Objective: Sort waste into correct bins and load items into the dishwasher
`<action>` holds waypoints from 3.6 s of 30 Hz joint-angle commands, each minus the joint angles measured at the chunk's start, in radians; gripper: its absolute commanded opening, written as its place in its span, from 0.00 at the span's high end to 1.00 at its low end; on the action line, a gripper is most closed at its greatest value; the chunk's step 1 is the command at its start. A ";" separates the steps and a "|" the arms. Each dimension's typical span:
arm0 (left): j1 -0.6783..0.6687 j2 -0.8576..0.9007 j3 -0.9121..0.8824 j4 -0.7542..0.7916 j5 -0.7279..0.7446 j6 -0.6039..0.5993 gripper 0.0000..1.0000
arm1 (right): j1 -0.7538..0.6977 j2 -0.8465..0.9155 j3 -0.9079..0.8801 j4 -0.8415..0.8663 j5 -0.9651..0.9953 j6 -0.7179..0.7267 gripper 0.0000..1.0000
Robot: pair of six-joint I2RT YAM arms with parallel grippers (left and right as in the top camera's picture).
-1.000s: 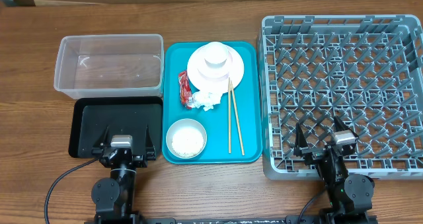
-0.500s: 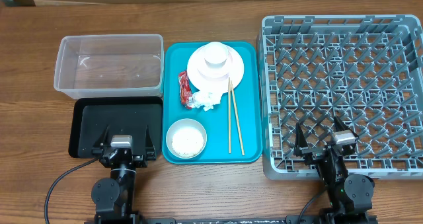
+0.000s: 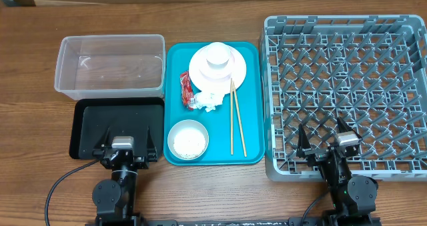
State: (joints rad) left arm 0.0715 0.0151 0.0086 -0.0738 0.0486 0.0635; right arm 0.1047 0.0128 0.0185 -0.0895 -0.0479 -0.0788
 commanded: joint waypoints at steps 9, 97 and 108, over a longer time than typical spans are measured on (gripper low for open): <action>-0.003 -0.009 -0.004 -0.001 -0.006 0.026 0.00 | -0.004 -0.008 -0.011 0.008 0.003 0.000 0.00; -0.003 -0.008 0.032 0.124 0.430 0.008 0.00 | -0.004 -0.008 -0.011 0.008 0.003 0.000 0.00; -0.003 0.109 0.401 -0.157 0.614 -0.139 0.00 | -0.004 -0.008 -0.011 0.008 0.003 0.000 0.00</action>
State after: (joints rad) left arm 0.0715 0.0601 0.2920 -0.1986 0.5667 -0.0330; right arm 0.1047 0.0128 0.0185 -0.0891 -0.0479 -0.0788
